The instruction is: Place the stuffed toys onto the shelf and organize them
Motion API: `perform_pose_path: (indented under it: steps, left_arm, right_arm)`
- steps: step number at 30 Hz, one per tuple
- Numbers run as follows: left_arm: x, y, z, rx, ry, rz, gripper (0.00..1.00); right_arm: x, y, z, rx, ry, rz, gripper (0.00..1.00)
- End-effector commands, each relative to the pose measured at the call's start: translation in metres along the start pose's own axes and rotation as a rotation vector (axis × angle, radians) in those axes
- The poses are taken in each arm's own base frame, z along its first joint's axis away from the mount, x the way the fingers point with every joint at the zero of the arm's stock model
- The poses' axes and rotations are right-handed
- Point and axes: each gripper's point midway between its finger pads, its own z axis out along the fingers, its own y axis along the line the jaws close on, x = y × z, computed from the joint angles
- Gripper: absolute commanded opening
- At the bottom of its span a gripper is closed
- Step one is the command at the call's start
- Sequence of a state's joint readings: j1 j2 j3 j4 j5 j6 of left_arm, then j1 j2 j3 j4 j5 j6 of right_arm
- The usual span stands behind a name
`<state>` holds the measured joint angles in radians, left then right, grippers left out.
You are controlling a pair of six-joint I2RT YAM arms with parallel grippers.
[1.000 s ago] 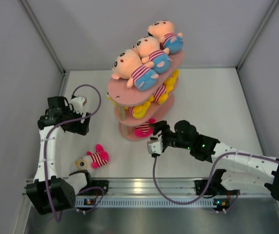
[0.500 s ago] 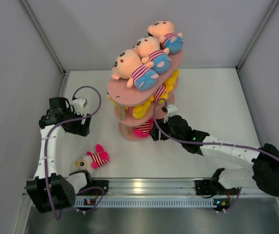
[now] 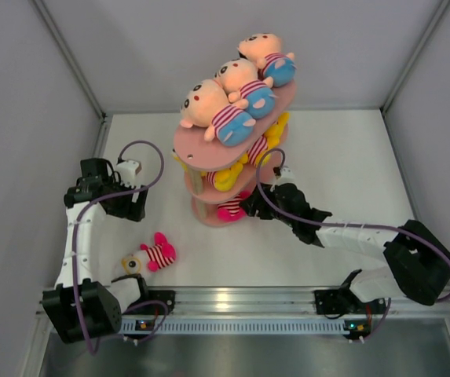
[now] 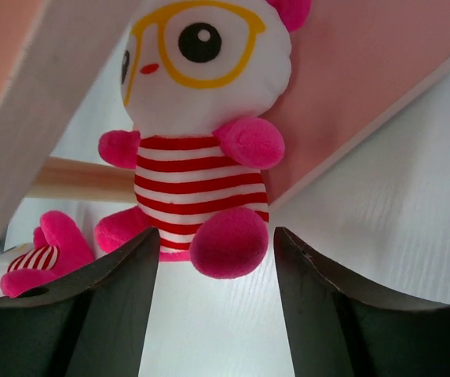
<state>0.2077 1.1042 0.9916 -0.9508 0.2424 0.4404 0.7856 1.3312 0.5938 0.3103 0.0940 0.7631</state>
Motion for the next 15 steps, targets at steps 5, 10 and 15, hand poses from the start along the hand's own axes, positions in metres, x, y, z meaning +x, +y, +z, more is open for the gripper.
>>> perform_pose_path:
  steps: [5, 10, 15]
  left_arm:
    - [-0.001, -0.001, 0.002, 0.011, -0.003, 0.006, 0.87]
    - [-0.001, 0.0, 0.002, 0.003, -0.002, 0.013, 0.87]
    - [-0.002, -0.001, 0.002, 0.012, -0.005, 0.015, 0.87]
  right_arm:
    - [-0.002, 0.015, 0.013, -0.051, 0.011, 0.045, 0.3]
    - [-0.015, 0.016, 0.008, -0.113, 0.022, -0.117, 0.0]
    - [-0.032, 0.007, 0.002, -0.212, 0.05, -0.448, 0.0]
